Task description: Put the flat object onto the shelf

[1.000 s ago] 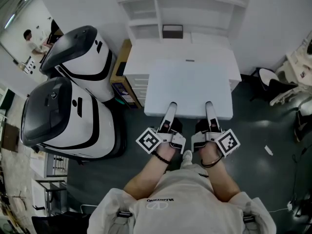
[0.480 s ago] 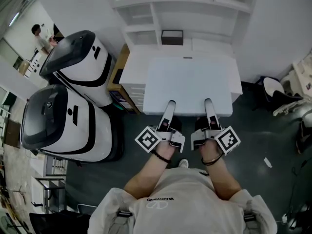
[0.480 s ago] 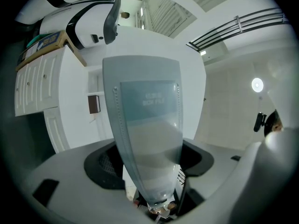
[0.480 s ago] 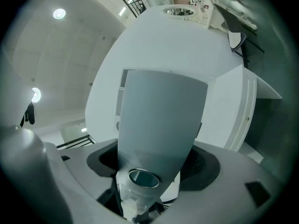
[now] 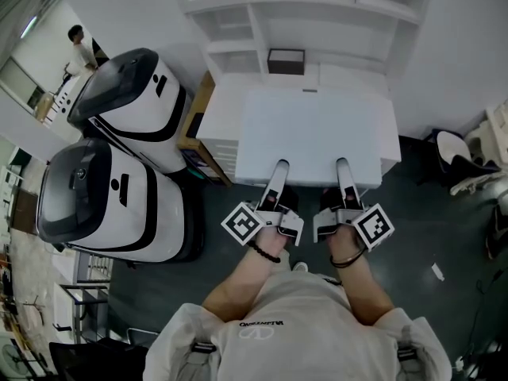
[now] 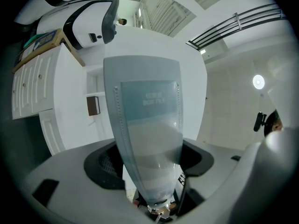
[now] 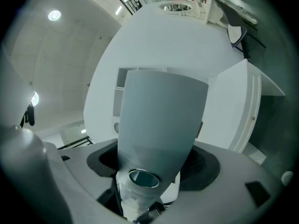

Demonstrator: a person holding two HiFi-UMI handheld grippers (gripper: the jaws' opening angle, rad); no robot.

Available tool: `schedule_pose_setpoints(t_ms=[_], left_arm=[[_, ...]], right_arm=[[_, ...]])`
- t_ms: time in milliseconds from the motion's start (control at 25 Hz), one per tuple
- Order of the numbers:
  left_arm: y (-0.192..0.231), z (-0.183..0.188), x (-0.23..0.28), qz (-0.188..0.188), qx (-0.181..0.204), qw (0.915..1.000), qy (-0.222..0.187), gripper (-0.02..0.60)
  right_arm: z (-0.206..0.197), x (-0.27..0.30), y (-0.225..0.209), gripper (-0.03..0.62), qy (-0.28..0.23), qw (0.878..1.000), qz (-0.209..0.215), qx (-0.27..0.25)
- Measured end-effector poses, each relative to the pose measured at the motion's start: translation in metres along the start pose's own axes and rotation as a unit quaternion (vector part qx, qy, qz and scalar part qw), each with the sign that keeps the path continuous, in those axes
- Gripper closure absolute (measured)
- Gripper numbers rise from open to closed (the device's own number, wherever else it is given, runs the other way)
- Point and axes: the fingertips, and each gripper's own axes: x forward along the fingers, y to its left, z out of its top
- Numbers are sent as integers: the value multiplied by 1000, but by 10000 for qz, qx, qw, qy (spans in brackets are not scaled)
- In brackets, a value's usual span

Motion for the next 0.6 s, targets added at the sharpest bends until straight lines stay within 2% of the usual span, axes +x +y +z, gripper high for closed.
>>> schedule_pose_setpoints(t_ms=[280, 600], left_arm=[[24, 19, 32, -44, -124, 9999, 92, 261], [55, 57, 107, -216, -241, 9990, 294, 261]], right_arm=[[1, 37, -14, 247, -72, 9999, -82, -109], [16, 117, -26, 249, -286, 9991, -110, -305]])
